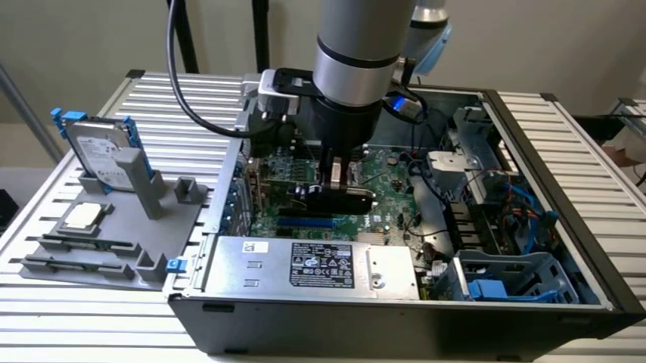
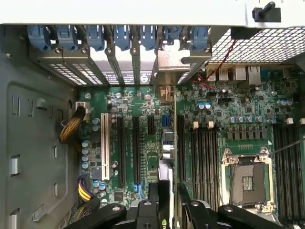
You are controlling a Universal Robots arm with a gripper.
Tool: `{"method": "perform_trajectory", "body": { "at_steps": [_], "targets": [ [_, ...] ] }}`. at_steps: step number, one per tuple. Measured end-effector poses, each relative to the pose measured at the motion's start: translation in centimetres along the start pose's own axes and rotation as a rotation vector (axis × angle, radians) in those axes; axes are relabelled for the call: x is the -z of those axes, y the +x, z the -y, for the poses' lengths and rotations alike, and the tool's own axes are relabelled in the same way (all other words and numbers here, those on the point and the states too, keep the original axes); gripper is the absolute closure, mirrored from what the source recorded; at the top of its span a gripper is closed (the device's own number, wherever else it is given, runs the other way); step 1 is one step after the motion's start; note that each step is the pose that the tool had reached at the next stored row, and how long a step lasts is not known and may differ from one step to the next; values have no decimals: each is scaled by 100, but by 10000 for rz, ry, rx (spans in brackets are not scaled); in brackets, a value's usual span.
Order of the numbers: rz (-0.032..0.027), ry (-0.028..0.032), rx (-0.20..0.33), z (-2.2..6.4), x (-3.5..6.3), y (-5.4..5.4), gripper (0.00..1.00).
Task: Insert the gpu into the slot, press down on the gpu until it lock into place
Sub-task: 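Insert the gpu into the slot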
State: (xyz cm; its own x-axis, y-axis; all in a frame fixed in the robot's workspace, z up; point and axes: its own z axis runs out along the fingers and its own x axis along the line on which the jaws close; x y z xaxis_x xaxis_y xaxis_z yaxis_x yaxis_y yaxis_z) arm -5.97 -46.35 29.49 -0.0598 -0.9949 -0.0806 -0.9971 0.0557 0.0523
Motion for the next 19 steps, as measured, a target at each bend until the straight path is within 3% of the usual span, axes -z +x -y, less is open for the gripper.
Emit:
{"method": "perform_trajectory", "body": {
  "at_steps": [7, 19],
  "targets": [
    [-11, -34, 172, -10, -26, -12, 74],
    [-27, -156, 386, -42, -69, -49, 74]
  ]
}}
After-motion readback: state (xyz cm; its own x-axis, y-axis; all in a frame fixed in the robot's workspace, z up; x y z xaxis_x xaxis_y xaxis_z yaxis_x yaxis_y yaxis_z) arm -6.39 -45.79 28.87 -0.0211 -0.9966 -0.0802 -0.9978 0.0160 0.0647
